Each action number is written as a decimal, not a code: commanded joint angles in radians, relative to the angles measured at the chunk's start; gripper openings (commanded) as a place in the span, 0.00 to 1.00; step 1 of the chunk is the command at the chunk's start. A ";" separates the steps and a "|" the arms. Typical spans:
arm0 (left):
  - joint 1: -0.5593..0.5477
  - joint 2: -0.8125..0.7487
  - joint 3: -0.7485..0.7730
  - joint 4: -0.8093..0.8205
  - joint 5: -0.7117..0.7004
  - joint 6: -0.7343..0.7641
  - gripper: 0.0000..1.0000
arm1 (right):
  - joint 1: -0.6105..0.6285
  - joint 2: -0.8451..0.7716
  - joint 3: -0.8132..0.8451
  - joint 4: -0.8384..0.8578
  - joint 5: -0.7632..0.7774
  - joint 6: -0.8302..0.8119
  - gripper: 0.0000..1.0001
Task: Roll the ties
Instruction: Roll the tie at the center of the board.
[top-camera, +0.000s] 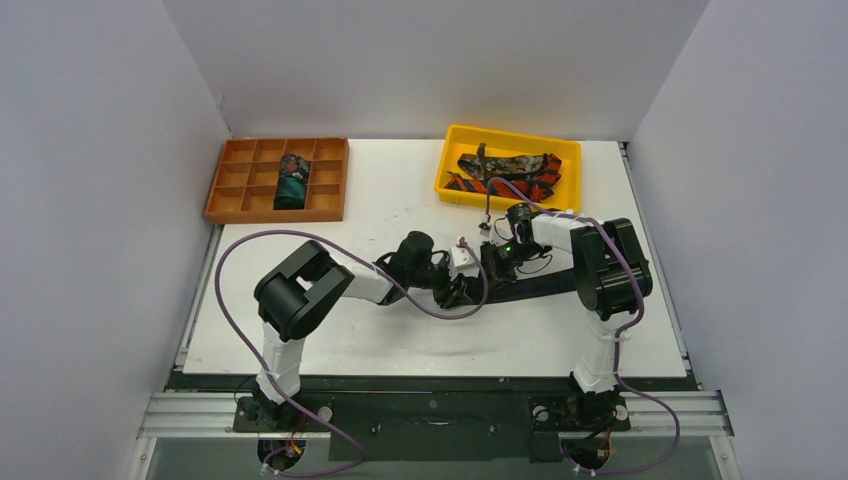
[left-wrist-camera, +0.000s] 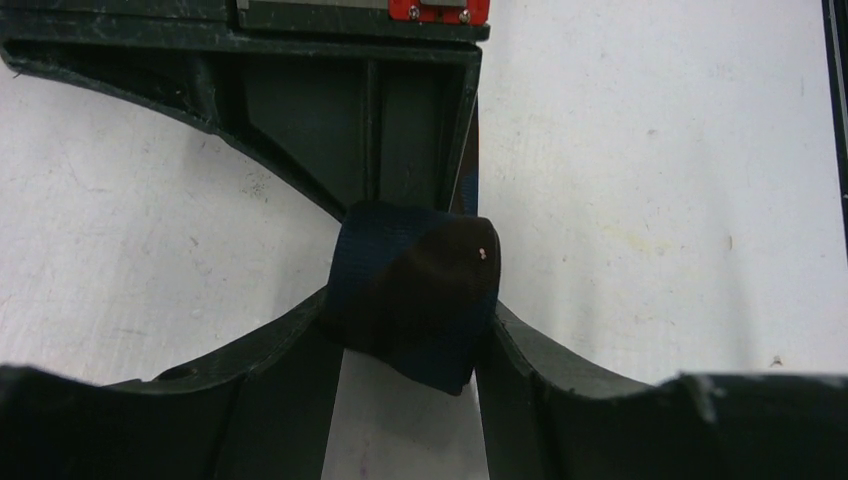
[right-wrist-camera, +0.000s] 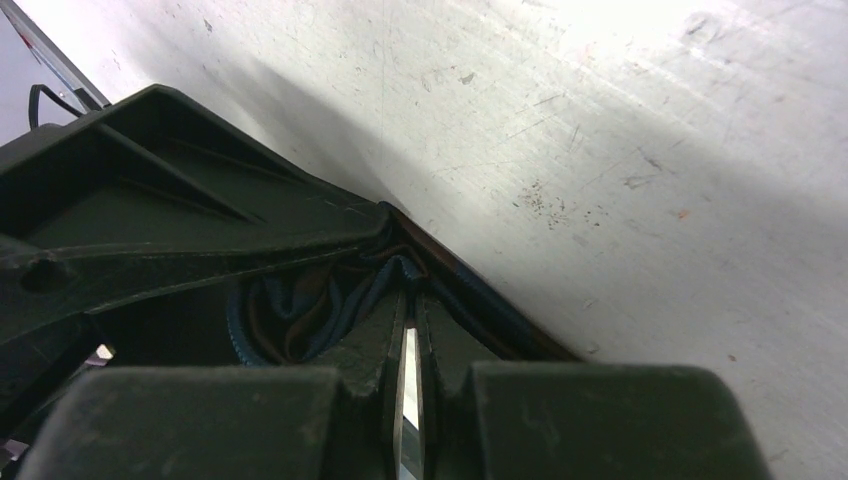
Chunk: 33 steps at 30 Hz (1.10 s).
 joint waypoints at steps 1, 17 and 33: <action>-0.035 0.046 0.067 0.045 -0.012 0.017 0.46 | 0.036 0.069 -0.039 0.085 0.239 -0.056 0.00; -0.040 0.087 0.124 -0.107 0.015 0.063 0.19 | 0.026 0.025 -0.038 0.101 0.143 -0.028 0.00; -0.019 0.144 0.148 -0.501 -0.056 0.228 0.04 | -0.089 -0.188 0.034 -0.092 -0.067 -0.137 0.41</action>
